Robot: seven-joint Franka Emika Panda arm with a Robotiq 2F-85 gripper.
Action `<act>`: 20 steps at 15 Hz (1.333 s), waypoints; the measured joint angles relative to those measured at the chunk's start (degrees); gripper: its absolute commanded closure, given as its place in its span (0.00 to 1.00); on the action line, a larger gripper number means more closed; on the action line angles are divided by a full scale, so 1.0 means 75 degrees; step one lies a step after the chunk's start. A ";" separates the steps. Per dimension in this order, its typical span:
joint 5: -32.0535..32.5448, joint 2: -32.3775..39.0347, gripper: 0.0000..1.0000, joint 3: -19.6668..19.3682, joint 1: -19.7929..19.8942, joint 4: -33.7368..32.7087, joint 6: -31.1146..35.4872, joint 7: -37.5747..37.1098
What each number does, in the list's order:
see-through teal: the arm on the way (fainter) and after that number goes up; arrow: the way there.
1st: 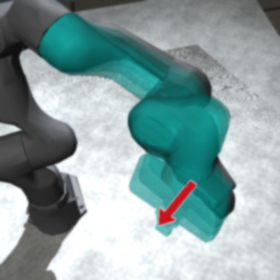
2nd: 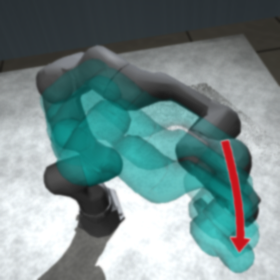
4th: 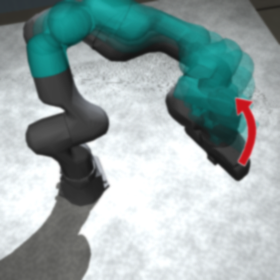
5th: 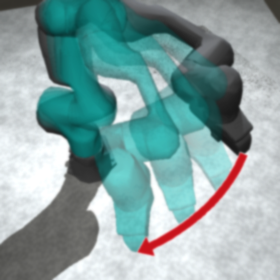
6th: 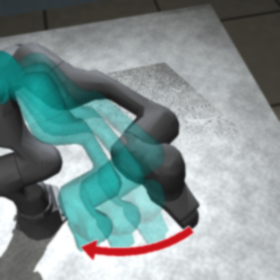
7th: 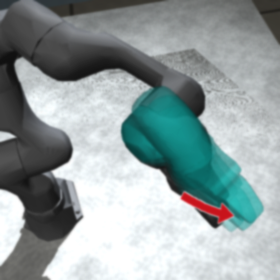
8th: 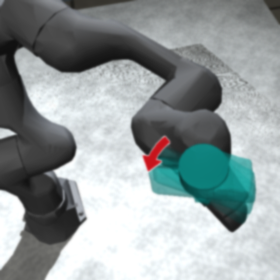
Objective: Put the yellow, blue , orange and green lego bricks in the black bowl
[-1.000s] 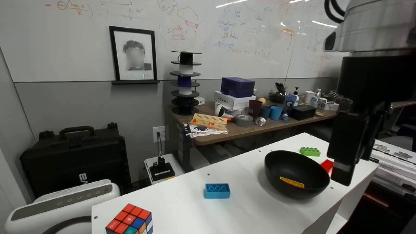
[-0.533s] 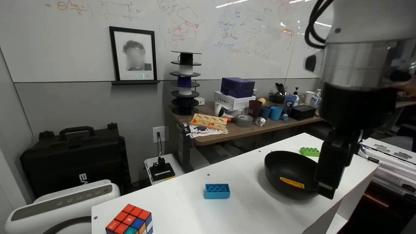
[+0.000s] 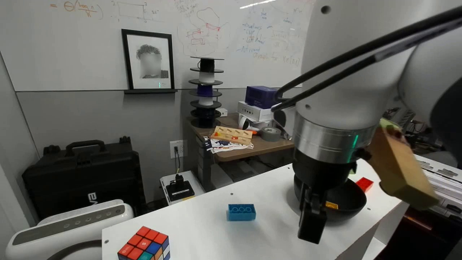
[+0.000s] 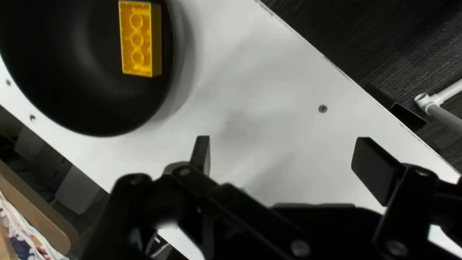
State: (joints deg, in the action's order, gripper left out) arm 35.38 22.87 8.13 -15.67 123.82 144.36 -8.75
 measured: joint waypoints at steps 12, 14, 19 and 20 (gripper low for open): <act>-0.0993 0.1769 0.00 0.0182 0.0650 -0.2263 0.0435 0.4534; -0.1256 0.2065 0.00 0.0303 0.0773 -0.2536 0.0351 0.5064; -0.1643 0.2690 0.00 0.0569 0.0930 -0.3210 -0.0059 0.6039; -0.1666 0.2794 0.00 0.0581 0.0930 -0.3344 -0.0175 0.6161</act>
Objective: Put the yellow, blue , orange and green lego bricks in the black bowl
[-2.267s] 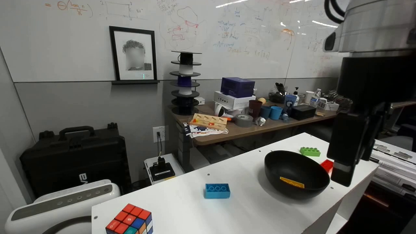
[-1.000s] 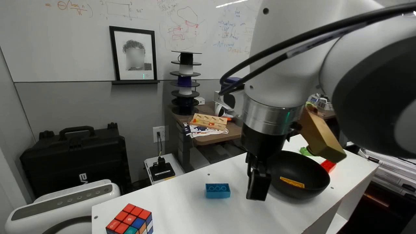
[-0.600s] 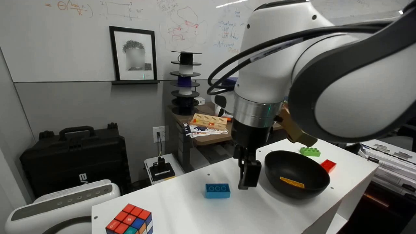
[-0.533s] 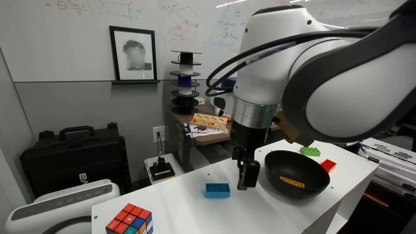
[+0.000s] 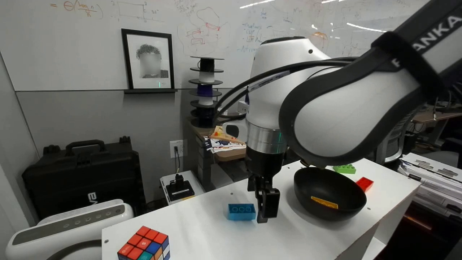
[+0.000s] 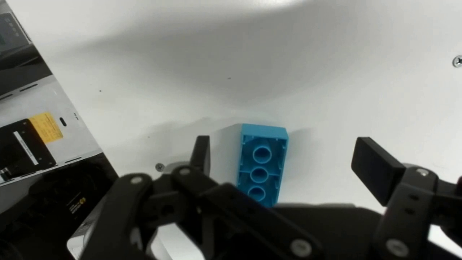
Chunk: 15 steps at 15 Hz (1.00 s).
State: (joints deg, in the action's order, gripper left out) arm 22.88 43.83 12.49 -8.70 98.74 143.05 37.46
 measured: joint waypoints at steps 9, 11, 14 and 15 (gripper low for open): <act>-0.0176 0.0800 0.51 0.0002 0.0011 -0.0903 -0.0726 0.0605; -0.0238 0.0884 0.65 0.0010 0.0010 -0.1026 -0.0759 0.0725; -0.0272 0.0888 0.78 0.0038 0.0009 -0.1112 -0.0779 0.0880; -0.0280 0.0888 0.74 0.0054 0.0008 -0.1119 -0.0778 0.0915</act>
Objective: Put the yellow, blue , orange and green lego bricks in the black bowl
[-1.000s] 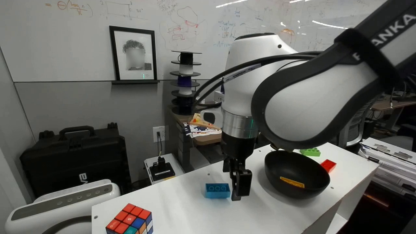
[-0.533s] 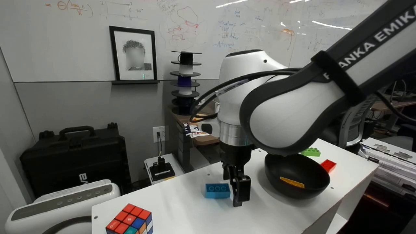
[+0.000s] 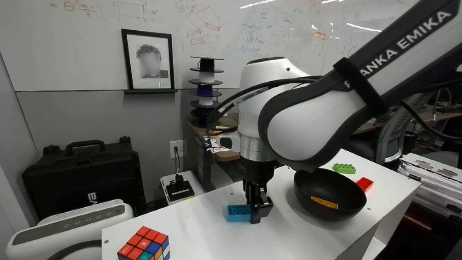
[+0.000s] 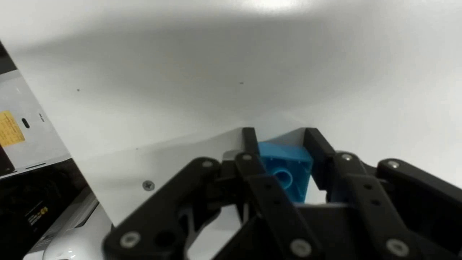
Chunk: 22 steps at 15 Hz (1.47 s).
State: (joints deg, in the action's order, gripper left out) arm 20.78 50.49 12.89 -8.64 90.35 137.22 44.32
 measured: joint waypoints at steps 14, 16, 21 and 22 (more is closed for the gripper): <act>-0.1043 -0.1412 0.75 0.0254 0.0590 0.0958 0.1306 -0.0100; -0.1392 -0.1999 0.75 0.0195 0.0804 0.1407 0.1304 -0.0533; -0.1652 -0.3264 0.76 -0.0351 0.1002 0.2561 0.1299 -0.2041; -0.1636 -0.3446 0.76 -0.0501 0.0996 0.2782 0.1299 -0.2391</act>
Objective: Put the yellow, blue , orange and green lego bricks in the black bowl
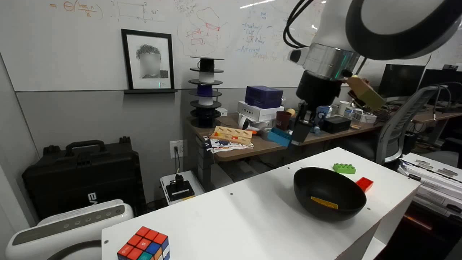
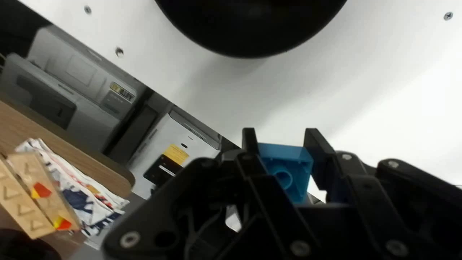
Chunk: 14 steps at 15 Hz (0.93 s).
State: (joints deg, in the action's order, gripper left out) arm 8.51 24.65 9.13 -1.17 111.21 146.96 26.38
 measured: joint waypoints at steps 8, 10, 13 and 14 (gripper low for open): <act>0.1151 -0.0112 0.76 -0.1499 -0.0470 0.0925 -0.0101 -0.3498; 0.1348 0.0042 0.75 -0.1782 -0.0682 0.0932 -0.0399 -0.4418; 0.1344 0.0169 0.38 -0.1909 -0.0948 0.0891 -0.1323 -0.5588; 0.1289 0.0172 0.38 -0.1890 -0.1015 0.0873 -0.1680 -0.5860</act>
State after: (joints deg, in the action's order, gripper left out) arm 18.18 25.93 -5.04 -8.78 117.76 134.37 -17.57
